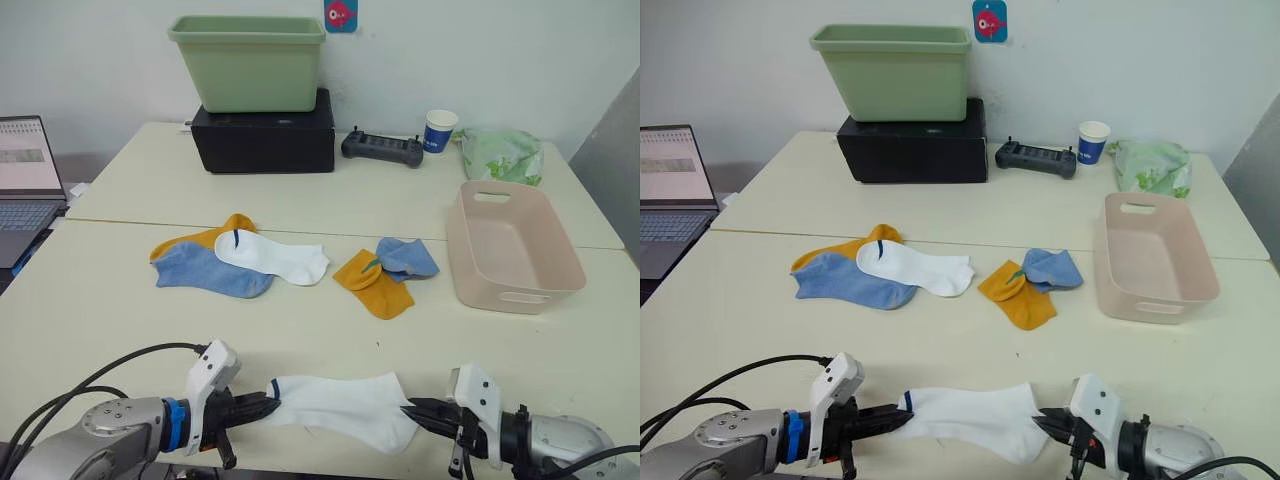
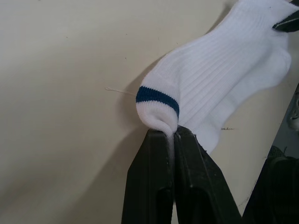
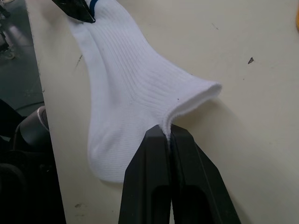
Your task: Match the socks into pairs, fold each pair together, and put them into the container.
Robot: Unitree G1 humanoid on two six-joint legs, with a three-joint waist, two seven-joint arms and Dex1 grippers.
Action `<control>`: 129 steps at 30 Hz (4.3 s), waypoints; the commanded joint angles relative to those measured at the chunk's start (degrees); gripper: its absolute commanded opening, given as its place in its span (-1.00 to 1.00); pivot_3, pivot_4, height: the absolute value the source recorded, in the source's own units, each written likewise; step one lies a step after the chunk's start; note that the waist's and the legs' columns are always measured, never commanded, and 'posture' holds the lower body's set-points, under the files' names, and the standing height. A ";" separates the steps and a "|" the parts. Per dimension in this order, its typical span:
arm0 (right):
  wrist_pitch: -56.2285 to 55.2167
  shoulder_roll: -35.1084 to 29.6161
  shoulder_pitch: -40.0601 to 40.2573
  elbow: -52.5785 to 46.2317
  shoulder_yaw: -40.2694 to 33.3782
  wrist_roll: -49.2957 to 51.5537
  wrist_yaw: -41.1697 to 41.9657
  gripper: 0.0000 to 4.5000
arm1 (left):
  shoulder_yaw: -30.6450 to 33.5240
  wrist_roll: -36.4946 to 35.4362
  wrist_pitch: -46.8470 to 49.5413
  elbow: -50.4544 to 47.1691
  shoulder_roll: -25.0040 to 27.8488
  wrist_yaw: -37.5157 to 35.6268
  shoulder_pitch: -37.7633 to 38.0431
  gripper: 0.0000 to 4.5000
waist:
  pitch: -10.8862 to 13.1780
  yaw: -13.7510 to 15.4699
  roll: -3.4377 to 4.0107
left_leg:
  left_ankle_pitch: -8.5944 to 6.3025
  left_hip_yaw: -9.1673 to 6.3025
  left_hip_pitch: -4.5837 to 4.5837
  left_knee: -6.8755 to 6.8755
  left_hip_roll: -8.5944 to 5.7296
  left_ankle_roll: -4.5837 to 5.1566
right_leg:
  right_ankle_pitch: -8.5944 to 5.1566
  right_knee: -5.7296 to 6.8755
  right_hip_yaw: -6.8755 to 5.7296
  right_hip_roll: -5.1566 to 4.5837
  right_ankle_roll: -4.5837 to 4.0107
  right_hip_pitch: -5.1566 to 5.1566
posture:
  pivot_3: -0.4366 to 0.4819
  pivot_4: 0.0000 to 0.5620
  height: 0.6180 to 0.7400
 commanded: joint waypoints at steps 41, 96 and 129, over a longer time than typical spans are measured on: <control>11.13 25.61 -51.97 26.49 9.55 -3.43 -14.97 1.00 | 28.84 -12.07 -10.75 -6.63 -8.39 5.41 0.71 0.98 | 0.17 -0.19 -0.23 | 0.13 -0.19 -0.15 0.01 -0.03 -0.24 | 0.01 0.05 -0.21 -0.28 -0.01 -0.15 | -0.05 -0.47 0.68; 41.53 9.43 -42.36 7.68 -6.12 10.35 -3.11 -0.99 | 16.10 -7.36 -2.96 9.87 -0.92 3.52 -13.67 1.00 | 0.21 -1.52 -0.21 | 0.28 0.01 -0.88 -0.02 0.22 -0.48 | 0.01 0.86 0.00 0.13 -0.02 -1.33 | -0.05 -0.47 0.68; 30.06 6.20 -38.22 8.94 -3.38 7.03 -7.98 -1.00 | -7.15 10.31 -0.83 27.48 -14.51 6.72 -41.97 -0.99 | 0.19 -0.20 -0.28 | 0.43 -0.77 -1.07 0.14 -0.26 -0.66 | 0.01 0.88 -0.11 0.01 -0.01 -1.31 | -0.05 -0.47 0.68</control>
